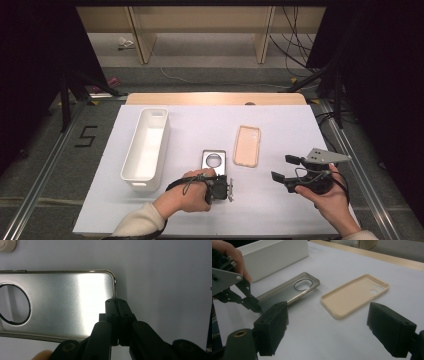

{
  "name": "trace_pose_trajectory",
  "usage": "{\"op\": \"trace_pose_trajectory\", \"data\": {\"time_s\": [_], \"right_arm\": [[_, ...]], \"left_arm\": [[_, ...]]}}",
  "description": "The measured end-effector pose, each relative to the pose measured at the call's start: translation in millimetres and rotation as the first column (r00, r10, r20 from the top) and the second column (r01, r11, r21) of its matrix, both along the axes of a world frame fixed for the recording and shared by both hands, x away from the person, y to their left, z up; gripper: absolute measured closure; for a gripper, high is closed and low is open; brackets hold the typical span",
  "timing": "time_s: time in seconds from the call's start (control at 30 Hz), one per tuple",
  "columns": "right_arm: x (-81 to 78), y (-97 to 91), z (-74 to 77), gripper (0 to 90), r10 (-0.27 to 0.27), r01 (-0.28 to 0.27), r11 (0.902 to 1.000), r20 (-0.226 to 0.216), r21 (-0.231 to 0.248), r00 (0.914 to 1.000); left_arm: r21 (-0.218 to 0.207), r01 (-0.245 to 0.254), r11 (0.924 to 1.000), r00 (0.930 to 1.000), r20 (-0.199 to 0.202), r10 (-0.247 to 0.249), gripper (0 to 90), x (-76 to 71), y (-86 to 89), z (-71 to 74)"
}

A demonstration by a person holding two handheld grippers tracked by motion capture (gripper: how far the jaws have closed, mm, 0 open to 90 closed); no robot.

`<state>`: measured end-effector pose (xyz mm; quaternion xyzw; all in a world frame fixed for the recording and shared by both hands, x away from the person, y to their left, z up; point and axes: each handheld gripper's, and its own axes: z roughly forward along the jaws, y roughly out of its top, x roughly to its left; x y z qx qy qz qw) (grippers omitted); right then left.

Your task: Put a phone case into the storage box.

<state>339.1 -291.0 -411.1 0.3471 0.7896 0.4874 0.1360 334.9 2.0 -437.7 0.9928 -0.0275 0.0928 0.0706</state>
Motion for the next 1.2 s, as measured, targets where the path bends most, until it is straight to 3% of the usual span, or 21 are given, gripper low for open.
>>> {"op": "trace_pose_trajectory", "data": {"time_s": [0.2, 0.5, 0.77, 0.9, 0.93, 0.97, 1.0, 1.03, 1.07, 1.17, 1.2], "right_arm": [[17.0, 18.1, -2.5, 18.8, 0.000, 0.000, 0.9999, -0.039, 0.016, 0.9993], [38.7, 48.0, -5.4, 20.1, 0.020, -0.019, 0.9997, -0.062, 0.018, 0.9979], [60.9, 72.0, -12.7, 26.1, 0.033, -0.030, 0.9992, -0.130, 0.026, 0.9909], [72.6, 85.4, -19.3, 28.1, 0.044, -0.039, 0.9988, -0.188, 0.029, 0.9812], [77.2, 91.7, -22.7, 29.0, 0.047, -0.042, 0.9988, -0.217, 0.025, 0.9751], [77.2, 91.7, -22.7, 29.0, 0.047, -0.042, 0.9988, -0.217, 0.025, 0.9751], [82.2, 98.6, -26.6, 30.0, 0.048, -0.046, 0.9988, -0.247, 0.016, 0.9678], [82.2, 98.6, -26.6, 30.0, 0.048, -0.046, 0.9988, -0.247, 0.016, 0.9678], [84.5, 101.4, -28.9, 30.4, 0.052, -0.048, 0.9987, -0.261, 0.019, 0.9640], [89.2, 108.7, -35.2, 32.7, 0.063, -0.056, 0.9980, -0.315, 0.030, 0.9469], [90.9, 112.2, -38.6, 35.1, 0.070, -0.063, 0.9975, -0.342, 0.032, 0.9371]], "left_arm": [[-0.011, 0.017, 0.9998, 0.9997, 0.020, -0.017, 88.9, -3.1, -1.6, 4.6], [-0.034, 0.040, 0.9986, 0.9979, 0.053, -0.038, 89.1, -10.2, -5.3, 14.7], [-0.041, 0.054, 0.9977, 0.9971, 0.056, -0.051, 89.1, -12.8, -7.1, 17.4], [-0.054, 0.061, 0.9967, 0.9956, 0.074, -0.057, 89.1, -14.9, -9.1, 19.3], [-0.044, 0.064, 0.9970, 0.9955, 0.073, -0.060, 89.2, -15.6, -10.0, 21.0], [-0.044, 0.064, 0.9970, 0.9955, 0.073, -0.060, 89.2, -15.6, -10.0, 21.0], [-0.050, 0.066, 0.9966, 0.9953, 0.074, -0.062, 89.1, -15.9, -10.2, 21.4], [-0.051, 0.058, 0.9970, 0.9964, 0.064, -0.055, 89.1, -16.6, -10.2, 21.5], [-0.057, 0.070, 0.9959, 0.9945, 0.082, -0.065, 89.1, -16.2, -10.4, 22.3], [-0.059, 0.071, 0.9957, 0.9947, 0.079, -0.066, 89.1, -16.7, -10.2, 23.2], [-0.058, 0.070, 0.9959, 0.9950, 0.076, -0.065, 89.1, -16.7, -10.0, 23.3]]}}
